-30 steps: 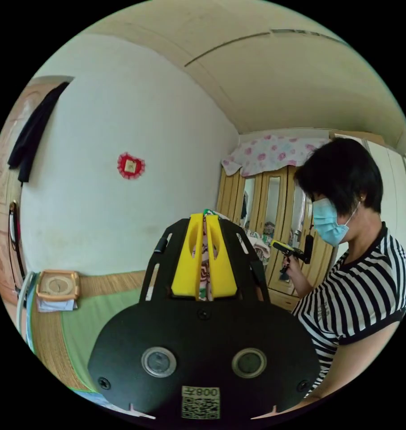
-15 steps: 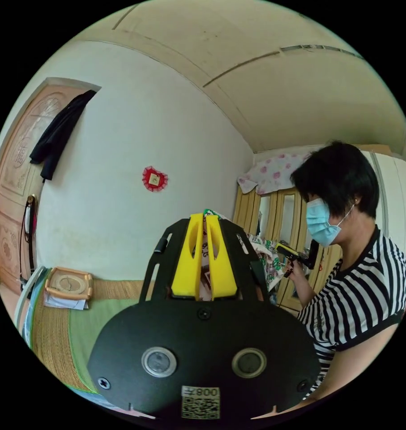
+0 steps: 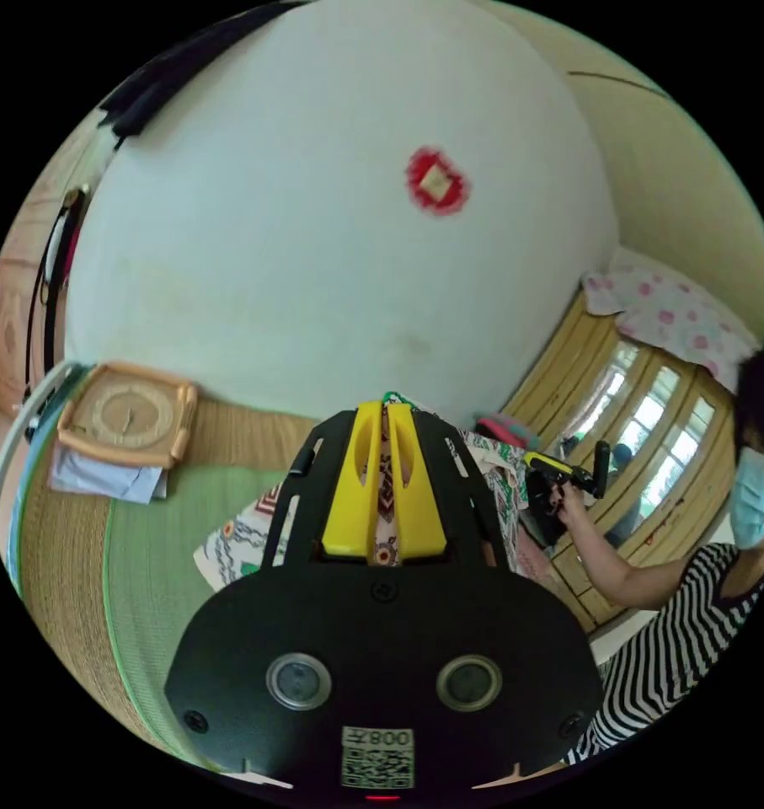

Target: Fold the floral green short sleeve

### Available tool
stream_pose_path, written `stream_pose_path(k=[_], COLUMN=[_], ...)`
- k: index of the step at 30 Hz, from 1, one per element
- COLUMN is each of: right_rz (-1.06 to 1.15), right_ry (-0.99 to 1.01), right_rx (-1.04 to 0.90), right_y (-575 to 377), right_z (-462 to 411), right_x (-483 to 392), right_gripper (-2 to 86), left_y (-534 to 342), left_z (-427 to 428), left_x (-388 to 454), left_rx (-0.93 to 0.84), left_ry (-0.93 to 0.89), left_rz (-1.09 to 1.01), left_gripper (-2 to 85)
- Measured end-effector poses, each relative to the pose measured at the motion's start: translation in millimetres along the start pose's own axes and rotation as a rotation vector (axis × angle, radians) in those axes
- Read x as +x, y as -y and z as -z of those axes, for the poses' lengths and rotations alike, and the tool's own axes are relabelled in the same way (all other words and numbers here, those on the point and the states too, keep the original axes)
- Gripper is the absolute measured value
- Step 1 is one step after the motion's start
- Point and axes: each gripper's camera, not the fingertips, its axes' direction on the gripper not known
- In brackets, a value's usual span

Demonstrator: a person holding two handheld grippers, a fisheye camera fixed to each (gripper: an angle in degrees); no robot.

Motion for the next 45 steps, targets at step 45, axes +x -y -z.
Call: stream_pose_path(k=[45], right_rz=[-0.542], right_ry=[0.278], right_rx=[-0.851], right_y=[-134.6], right_z=[-238.0], right_x=[146.0], right_gripper=[2.4], left_y=[-440.8], left_z=[-134.4], left_x=[-276.6], left_rx=[-0.636], left_ry=[0.014], left_rz=[0.806], left_gripper=[6.7])
